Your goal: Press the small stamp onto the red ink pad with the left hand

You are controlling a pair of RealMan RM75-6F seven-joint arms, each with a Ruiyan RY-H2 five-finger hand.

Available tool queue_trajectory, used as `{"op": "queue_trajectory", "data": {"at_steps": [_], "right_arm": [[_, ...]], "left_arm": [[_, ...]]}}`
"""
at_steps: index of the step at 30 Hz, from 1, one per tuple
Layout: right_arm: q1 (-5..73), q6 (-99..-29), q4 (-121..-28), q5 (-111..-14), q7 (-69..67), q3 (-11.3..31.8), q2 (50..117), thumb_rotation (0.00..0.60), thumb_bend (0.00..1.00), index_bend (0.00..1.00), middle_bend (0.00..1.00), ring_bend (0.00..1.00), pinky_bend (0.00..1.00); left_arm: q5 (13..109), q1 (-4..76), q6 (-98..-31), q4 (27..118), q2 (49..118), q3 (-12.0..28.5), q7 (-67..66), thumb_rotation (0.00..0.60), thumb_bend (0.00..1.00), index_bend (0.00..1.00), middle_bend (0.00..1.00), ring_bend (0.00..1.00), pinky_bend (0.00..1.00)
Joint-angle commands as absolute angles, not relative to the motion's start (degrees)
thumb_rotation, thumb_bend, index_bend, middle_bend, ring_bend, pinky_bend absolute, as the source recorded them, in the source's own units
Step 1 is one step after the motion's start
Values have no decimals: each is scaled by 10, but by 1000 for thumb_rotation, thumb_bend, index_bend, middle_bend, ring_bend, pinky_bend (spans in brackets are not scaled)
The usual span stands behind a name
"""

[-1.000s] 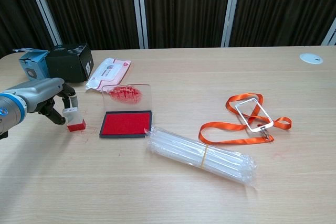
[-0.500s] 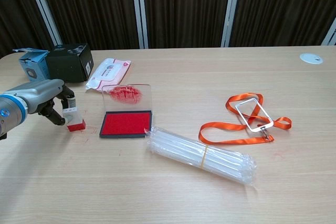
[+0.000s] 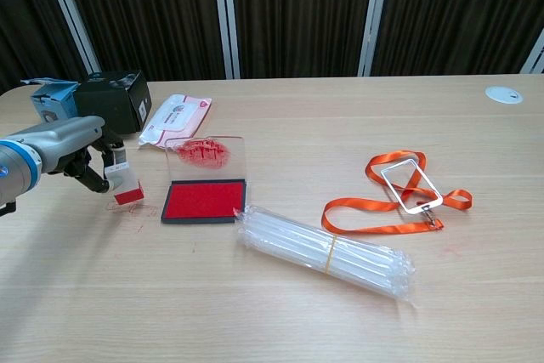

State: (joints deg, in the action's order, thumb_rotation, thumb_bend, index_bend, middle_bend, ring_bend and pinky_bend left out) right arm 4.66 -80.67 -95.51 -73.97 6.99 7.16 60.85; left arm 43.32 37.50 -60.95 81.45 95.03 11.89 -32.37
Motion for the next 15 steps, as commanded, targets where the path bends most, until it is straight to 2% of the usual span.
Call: {"op": "queue_trajectory", "data": {"at_steps": [1,7,15], "right_arm": [[48,-804,-954,-737,70,72,609,600,0,0,0,0,0],[51,-797,-950,-727,71,75,611,600,0,0,0,0,0],[57,-783,-940,-705,73,82,614,600,0,0,0,0,0]], "left_arm": [[446,380,-593,846,928,124,-311,600,377,550,527,820,871],[478,403,-557,852,918,125,-294,600,376,552,529,819,870],[476,450,-527,799,962,120,-323,600,378,557,531,819,871]]}}
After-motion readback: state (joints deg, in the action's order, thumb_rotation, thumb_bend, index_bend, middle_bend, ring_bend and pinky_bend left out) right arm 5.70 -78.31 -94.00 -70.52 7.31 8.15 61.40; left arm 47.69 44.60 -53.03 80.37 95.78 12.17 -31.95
